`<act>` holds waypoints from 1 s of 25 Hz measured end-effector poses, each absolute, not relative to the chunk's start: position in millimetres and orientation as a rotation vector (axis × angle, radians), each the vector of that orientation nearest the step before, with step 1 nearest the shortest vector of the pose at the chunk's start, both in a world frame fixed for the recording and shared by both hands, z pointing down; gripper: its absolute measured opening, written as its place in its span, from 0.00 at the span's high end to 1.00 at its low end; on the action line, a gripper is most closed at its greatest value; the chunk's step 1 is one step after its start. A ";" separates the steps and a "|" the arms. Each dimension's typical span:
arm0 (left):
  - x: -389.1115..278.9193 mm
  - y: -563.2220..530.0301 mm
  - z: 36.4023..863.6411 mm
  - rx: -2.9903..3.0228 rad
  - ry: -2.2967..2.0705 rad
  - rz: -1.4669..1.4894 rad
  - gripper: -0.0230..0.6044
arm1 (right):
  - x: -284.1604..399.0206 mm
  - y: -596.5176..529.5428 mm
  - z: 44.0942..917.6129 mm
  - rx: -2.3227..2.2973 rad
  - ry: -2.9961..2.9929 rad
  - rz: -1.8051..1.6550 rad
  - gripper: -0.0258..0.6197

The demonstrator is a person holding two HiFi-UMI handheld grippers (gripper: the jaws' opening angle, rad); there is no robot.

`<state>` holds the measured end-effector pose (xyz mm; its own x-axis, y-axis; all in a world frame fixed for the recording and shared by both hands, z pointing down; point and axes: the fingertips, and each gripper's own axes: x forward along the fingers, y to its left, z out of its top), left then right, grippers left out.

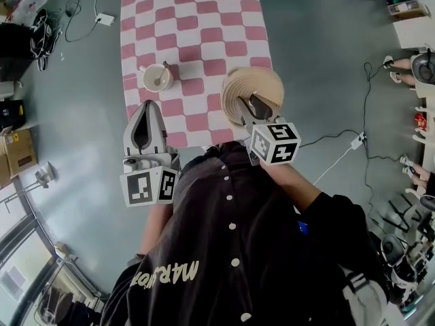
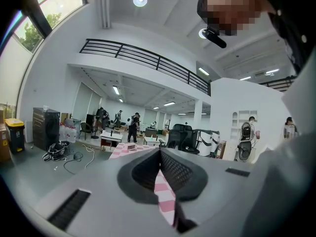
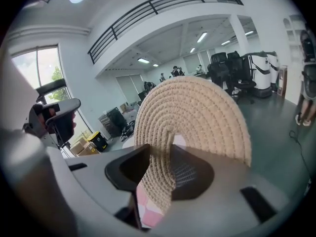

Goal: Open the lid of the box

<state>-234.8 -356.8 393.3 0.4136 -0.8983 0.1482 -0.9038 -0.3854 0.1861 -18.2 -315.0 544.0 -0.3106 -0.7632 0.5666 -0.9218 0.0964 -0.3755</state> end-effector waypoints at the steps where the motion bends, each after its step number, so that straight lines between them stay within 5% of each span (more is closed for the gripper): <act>1: -234.5 -357.7 391.5 2.438 -1.586 0.026 0.95 | -15.2 -317.3 536.1 1.706 -2.164 0.982 0.75; 25: -231.5 -369.0 344.1 2.552 -1.624 -0.097 0.95 | 58.2 -323.8 343.7 2.109 -2.349 0.032 0.75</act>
<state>-231.5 -369.0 344.1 0.4242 -0.9055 0.0077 -0.8982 -0.4196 0.1311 58.2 -323.8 343.7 -0.1073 -0.9942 0.0017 -0.9939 0.1072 -0.0255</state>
